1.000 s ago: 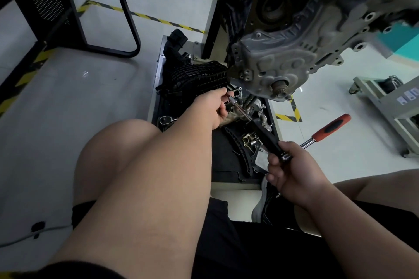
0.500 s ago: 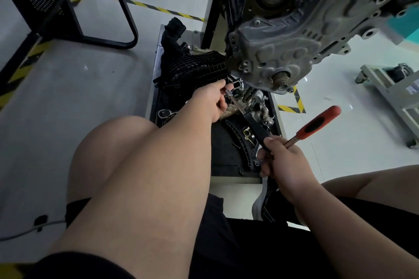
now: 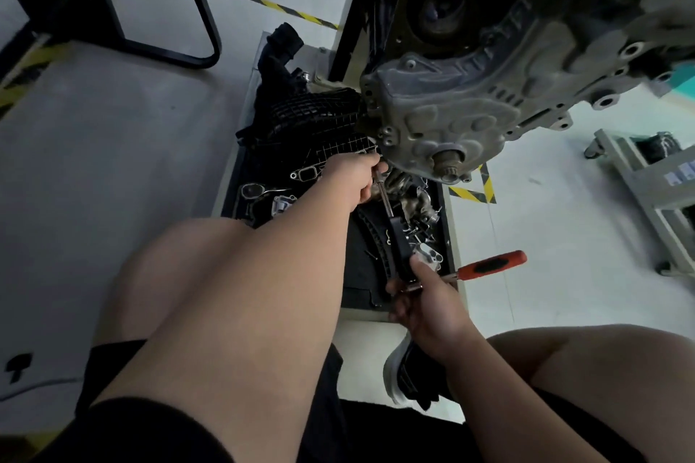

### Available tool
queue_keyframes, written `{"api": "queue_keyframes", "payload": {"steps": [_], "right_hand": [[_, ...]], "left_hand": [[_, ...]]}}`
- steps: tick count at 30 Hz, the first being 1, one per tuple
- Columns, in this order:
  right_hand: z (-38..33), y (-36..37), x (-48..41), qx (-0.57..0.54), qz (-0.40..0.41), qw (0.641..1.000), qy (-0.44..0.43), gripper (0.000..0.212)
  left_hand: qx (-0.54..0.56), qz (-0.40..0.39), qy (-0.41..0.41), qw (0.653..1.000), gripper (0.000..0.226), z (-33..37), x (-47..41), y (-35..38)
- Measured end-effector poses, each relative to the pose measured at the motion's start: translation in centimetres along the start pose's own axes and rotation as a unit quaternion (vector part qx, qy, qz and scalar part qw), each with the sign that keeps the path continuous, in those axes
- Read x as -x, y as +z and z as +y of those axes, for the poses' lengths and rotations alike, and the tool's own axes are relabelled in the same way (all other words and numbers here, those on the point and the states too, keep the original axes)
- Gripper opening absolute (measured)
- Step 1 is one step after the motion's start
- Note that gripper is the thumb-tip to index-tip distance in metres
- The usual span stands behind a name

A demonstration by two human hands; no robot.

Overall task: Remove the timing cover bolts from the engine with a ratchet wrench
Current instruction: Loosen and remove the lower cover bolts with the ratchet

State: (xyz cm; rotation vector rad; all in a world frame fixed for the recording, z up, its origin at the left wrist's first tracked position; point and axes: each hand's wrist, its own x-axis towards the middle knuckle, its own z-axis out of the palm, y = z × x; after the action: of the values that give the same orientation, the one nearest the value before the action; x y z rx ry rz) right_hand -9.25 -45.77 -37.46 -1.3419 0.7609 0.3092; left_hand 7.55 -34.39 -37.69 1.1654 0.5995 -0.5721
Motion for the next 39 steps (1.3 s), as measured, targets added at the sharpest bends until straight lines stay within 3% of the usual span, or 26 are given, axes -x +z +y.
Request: {"api": "queue_keyframes", "payload": {"steps": [10, 15, 19, 26, 29, 33, 39], "right_hand": [[0.3, 0.1, -2.7, 0.076, -0.002, 0.996, -0.048, 0.028], [0.9, 0.0, -2.9, 0.081, 0.021, 0.995, -0.051, 0.017], [0.9, 0.0, -2.6, 0.117, 0.021, 0.991, -0.063, 0.032], [0.3, 0.1, -2.9, 0.091, 0.035, 0.993, -0.059, 0.023], [0.5, 0.2, -2.9, 0.083, 0.027, 0.995, -0.053, 0.029], [0.6, 0.5, -2.7, 0.073, 0.019, 0.996, -0.052, 0.037], [0.5, 1.6, -2.5, 0.062, 0.014, 0.996, -0.065, 0.039]], "left_hand": [[-0.019, 0.037, 0.092, 0.995, 0.028, 0.2, -1.7, 1.1], [-0.008, 0.039, 0.127, 0.991, 0.024, -0.4, -1.5, 1.2], [-0.059, 0.072, 0.172, 0.981, 0.015, -0.7, -1.6, 1.4], [-0.080, 0.084, 0.223, 0.968, 0.015, -0.2, -1.7, 1.6], [-0.102, 0.084, 0.239, 0.962, 0.016, -0.4, -1.8, 1.8], [-0.093, 0.078, 0.227, 0.966, 0.014, -0.2, -1.6, 1.8], [0.021, 0.074, 0.143, 0.987, 0.010, 0.3, -1.3, 2.0]]}}
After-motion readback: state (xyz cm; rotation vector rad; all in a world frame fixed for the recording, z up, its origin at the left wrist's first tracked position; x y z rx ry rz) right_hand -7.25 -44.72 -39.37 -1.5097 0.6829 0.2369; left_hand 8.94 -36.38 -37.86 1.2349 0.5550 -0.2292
